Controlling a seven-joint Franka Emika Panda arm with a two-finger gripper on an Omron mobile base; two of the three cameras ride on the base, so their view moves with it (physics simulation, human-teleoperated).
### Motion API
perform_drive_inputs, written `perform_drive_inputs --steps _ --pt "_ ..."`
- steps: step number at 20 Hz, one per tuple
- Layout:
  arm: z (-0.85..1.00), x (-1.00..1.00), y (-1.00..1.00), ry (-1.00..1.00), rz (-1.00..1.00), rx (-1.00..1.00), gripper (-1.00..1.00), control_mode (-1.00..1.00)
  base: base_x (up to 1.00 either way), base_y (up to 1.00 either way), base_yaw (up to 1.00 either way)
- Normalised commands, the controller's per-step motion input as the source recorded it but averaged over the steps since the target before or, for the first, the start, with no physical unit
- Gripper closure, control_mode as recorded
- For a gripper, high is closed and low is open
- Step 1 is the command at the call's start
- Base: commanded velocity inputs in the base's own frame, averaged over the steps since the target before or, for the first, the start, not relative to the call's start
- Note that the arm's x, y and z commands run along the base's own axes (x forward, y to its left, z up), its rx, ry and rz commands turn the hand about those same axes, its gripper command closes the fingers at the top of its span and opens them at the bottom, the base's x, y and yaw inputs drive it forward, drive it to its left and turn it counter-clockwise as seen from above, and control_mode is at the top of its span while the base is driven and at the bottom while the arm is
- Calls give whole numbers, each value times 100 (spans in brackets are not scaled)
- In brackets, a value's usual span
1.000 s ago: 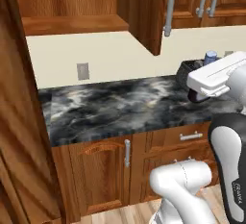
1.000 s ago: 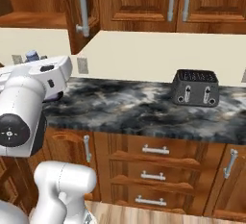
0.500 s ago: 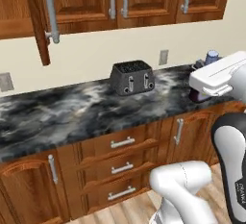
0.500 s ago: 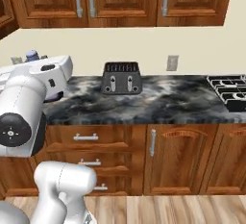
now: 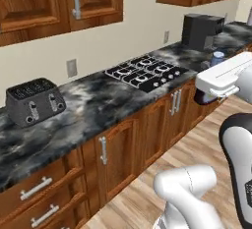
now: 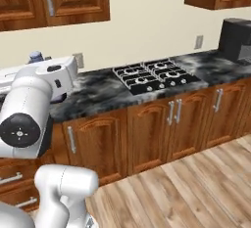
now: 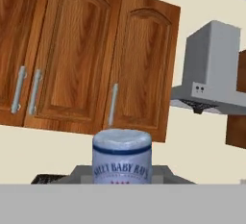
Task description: Move the condiment bottle and shaker from the cabinet to the dining counter.
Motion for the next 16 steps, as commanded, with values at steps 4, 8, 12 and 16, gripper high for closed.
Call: perform_drive_inputs --steps 4,8,12,16 --pt "0 0 0 0 0 0 100 100 -50 -5 -86" --pt "0 0 0 0 0 0 100 100 -64 0 -86" --pt "0 0 0 0 0 0 100 100 -68 -1 -80" --pt "0 0 0 0 0 0 100 100 -35 -1 -56"
